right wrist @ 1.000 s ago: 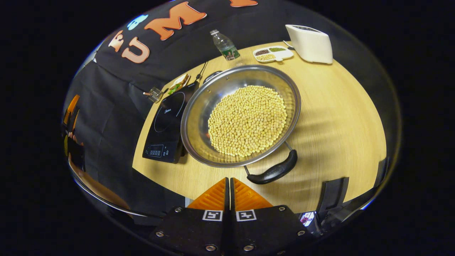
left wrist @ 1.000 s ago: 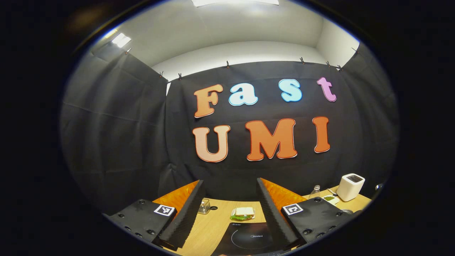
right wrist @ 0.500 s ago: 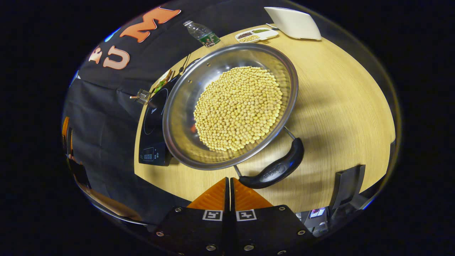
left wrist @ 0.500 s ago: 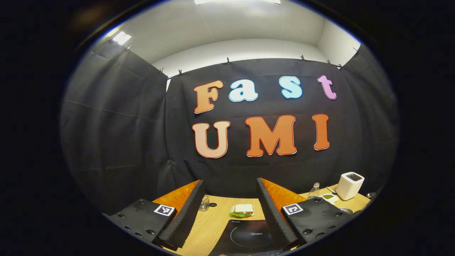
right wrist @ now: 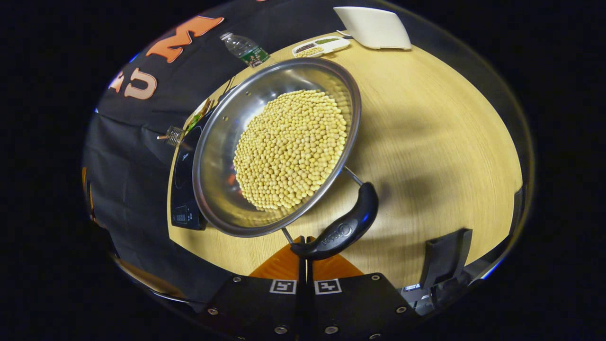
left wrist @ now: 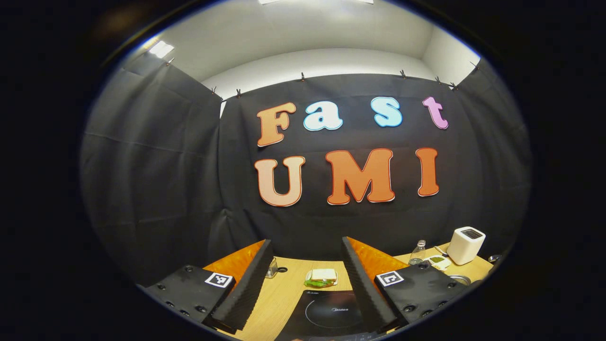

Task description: First push the handle of the pot to place it horizontally, then grasp the pot with both hands and set it on the induction cooktop.

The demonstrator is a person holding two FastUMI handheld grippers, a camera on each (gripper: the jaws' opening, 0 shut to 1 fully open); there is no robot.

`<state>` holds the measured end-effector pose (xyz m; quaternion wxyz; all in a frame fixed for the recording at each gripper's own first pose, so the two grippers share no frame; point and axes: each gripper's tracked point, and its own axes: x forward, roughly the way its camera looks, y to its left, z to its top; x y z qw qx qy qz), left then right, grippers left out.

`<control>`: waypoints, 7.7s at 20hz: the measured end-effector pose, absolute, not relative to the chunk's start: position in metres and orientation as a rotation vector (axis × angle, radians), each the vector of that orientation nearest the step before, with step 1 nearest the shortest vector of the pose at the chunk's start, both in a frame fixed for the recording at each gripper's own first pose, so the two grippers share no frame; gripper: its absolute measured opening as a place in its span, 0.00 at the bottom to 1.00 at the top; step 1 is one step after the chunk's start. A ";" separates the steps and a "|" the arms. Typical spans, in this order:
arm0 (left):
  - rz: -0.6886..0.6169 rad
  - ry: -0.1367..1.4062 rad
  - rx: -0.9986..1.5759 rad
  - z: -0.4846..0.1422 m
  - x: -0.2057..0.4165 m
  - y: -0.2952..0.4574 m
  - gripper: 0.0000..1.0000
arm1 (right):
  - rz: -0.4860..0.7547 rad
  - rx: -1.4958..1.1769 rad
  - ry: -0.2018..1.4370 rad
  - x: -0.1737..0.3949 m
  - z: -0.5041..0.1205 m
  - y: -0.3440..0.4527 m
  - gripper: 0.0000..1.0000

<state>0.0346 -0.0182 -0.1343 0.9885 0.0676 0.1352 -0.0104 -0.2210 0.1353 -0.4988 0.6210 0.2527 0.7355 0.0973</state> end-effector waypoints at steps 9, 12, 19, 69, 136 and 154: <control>-0.034 0.284 0.136 -0.145 0.043 -0.028 0.96 | 0.130 0.522 1.661 -0.196 -0.518 0.100 0.00; -0.040 0.287 0.134 -0.148 0.045 -0.030 0.96 | 0.096 0.497 1.650 -0.185 -0.527 0.088 0.00; -0.041 0.292 0.145 -0.154 0.054 -0.034 0.95 | 0.043 0.490 1.622 -0.160 -0.544 0.067 0.00; -0.395 0.988 0.025 -0.459 -0.002 -0.237 0.93 | -0.015 0.384 1.366 -0.011 -0.540 0.029 0.57; -0.281 0.804 0.222 -0.423 0.048 -0.190 0.81 | 0.091 -0.002 1.040 0.028 -0.440 0.115 0.66; -0.158 0.787 0.216 -0.389 0.068 -0.074 0.81 | 0.212 -0.015 1.005 0.038 -0.408 0.223 0.66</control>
